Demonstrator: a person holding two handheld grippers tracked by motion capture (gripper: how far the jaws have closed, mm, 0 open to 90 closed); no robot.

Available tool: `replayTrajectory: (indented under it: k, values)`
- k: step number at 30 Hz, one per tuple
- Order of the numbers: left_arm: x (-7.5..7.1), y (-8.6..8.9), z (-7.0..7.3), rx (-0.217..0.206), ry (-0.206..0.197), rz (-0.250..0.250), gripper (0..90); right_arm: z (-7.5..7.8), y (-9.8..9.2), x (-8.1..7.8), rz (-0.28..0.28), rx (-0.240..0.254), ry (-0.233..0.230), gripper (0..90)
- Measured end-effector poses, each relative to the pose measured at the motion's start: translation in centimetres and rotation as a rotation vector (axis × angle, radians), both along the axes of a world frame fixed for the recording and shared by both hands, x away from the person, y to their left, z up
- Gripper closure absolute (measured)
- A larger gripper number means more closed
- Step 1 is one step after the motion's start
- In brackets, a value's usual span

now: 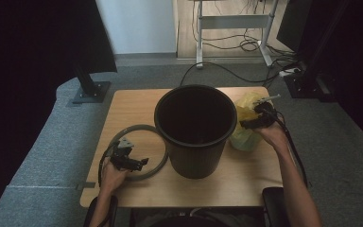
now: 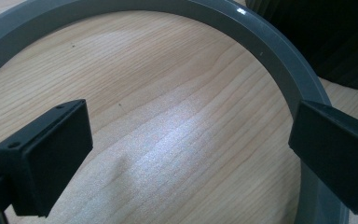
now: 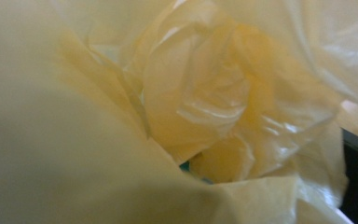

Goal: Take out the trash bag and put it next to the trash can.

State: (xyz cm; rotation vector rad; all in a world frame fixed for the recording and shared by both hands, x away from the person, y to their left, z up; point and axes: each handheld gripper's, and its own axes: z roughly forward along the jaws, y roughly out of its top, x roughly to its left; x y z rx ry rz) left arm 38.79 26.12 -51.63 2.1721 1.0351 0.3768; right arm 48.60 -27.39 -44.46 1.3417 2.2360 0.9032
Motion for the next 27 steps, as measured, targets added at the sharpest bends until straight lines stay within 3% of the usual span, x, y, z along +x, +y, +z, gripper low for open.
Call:
replayTrajectory:
  k: [2, 5, 8, 14, 18, 21, 24, 27]
  values:
    - [0.0, 0.0, 0.0, -0.003, 0.0, 0.0, 0.0, 0.3, -0.4, -0.9, 0.003, 0.0, 0.002, 33.6]
    - [0.0, -0.1, 0.0, -0.005, 0.003, -0.007, 0.0, 0.1, -0.6, -1.5, 0.01, 0.013, 0.01, 56.6]
    - [0.0, -0.2, 0.0, -0.001, 0.004, -0.013, 0.0, -0.8, -0.2, -0.9, 0.004, -0.025, -0.024, 65.8]
    - [0.0, -0.2, 0.0, -0.001, 0.001, -0.01, 0.0, -2.9, 1.6, 2.9, -0.036, 0.034, -0.061, 75.0]
    - [-0.1, -0.1, 0.1, -0.003, -0.001, -0.011, 0.0, -3.8, 2.6, 4.9, -0.089, 0.039, -0.065, 81.1]
    - [-0.1, -0.1, 0.0, -0.001, 0.001, -0.015, 0.0, -4.2, 3.0, 5.9, -0.11, 0.036, -0.057, 81.9]
    - [-0.1, -0.2, 0.0, 0.004, 0.001, -0.019, 0.0, -4.6, 2.5, 6.4, -0.108, 0.099, -0.004, 76.3]
    - [-0.1, -0.2, 0.0, -0.001, 0.003, -0.02, 0.0, -4.5, 2.3, 6.4, -0.102, 0.072, 0.01, 38.7]
